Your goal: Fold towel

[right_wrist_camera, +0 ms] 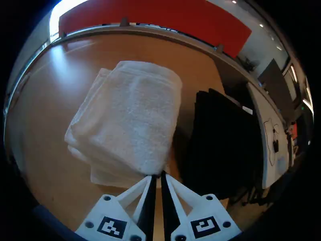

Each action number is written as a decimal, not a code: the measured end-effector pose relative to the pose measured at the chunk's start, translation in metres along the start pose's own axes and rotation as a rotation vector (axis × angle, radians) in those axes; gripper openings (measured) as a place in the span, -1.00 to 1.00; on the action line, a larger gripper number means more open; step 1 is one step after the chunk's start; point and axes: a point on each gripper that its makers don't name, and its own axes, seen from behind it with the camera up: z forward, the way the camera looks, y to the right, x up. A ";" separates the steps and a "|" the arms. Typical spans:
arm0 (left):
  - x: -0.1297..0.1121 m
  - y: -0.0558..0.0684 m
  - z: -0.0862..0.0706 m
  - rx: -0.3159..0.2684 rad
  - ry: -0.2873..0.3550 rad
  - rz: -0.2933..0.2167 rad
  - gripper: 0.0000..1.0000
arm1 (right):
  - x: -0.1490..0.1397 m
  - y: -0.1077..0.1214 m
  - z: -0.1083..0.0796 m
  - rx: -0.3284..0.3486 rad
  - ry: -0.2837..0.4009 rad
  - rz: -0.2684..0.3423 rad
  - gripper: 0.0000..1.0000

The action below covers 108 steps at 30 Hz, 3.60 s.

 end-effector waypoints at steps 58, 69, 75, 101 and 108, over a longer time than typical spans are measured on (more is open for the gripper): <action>0.081 -0.026 0.005 0.011 0.250 0.011 0.84 | 0.165 -0.057 -0.134 -0.085 0.810 0.263 1.00; 0.108 -0.028 0.005 0.029 0.341 0.032 0.84 | 0.195 -0.070 -0.155 -0.101 0.921 0.280 1.00; 0.126 -0.031 -0.001 0.048 0.406 0.055 0.84 | 0.211 -0.090 -0.163 -0.094 0.950 0.280 1.00; 0.165 -0.047 -0.007 0.045 0.525 0.013 0.84 | 0.271 -0.205 -0.183 -0.050 0.986 0.233 1.00; 0.169 -0.050 -0.007 0.037 0.537 0.033 0.84 | 0.272 -0.216 -0.178 -0.036 0.971 0.227 1.00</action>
